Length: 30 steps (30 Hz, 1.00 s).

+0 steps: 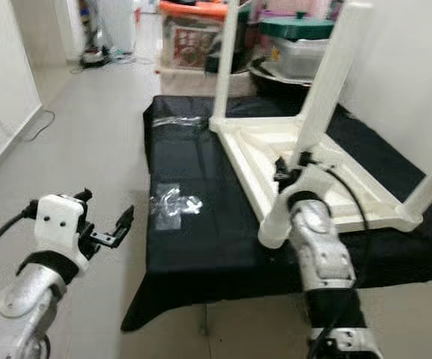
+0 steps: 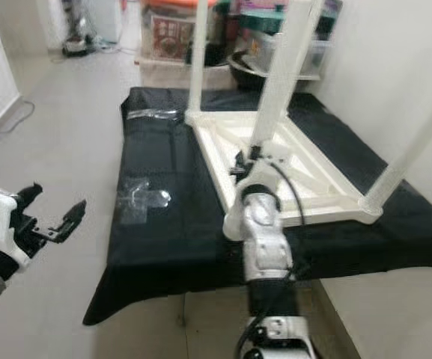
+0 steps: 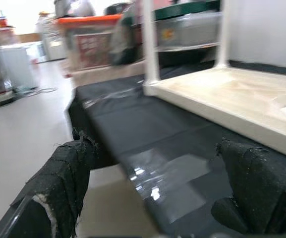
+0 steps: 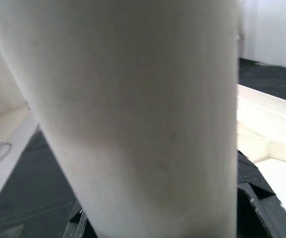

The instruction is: Building children table

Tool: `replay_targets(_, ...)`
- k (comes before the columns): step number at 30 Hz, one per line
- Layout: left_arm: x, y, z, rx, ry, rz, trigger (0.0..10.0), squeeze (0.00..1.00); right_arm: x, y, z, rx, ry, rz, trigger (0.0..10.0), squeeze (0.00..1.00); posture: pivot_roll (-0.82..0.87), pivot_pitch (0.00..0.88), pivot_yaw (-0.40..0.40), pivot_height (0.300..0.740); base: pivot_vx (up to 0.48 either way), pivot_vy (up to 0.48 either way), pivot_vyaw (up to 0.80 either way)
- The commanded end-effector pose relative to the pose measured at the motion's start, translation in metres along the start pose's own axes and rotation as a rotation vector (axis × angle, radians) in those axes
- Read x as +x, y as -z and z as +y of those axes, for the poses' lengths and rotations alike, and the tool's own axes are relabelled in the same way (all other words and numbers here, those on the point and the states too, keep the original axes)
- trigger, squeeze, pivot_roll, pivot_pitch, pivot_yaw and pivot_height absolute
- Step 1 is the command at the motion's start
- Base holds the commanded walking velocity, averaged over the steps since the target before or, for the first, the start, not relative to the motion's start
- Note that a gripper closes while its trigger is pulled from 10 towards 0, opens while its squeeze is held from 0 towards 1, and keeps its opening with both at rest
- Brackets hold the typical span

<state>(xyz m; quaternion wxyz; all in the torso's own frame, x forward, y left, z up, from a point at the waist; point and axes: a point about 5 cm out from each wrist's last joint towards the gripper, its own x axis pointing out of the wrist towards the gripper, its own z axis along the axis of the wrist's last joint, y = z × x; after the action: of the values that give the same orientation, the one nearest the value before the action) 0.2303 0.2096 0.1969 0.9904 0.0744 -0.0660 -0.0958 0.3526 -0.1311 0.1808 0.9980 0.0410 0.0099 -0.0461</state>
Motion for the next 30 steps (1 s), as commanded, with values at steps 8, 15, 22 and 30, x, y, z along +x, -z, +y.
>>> replay_targets(8,0.001,0.0,-0.001,-0.001,0.001,-0.003,10.0,0.0,-0.002,0.028,0.005,0.015,-0.054,0.195,10.0,0.0,0.14,0.0,-0.103,0.74,0.0,0.0,0.0)
replay_targets(15,0.002,0.002,-0.003,-0.004,0.007,0.001,10.0,0.0,-0.01,0.013,0.0,0.041,-0.05,0.146,10.0,1.0,0.13,0.0,-0.092,0.74,0.0,0.0,0.0)
replay_targets(22,0.006,0.001,-0.003,0.002,0.032,-0.005,10.0,0.0,0.009,-0.036,-0.015,0.104,-0.329,-0.077,10.0,0.0,0.11,0.0,-0.079,0.74,0.0,0.0,0.0)
replay_targets(30,0.01,0.002,-0.006,0.004,0.052,-0.004,10.0,0.0,0.016,-0.015,-0.028,-0.07,-0.686,-0.028,10.0,0.0,0.11,0.0,-0.074,0.74,0.0,0.0,0.0)
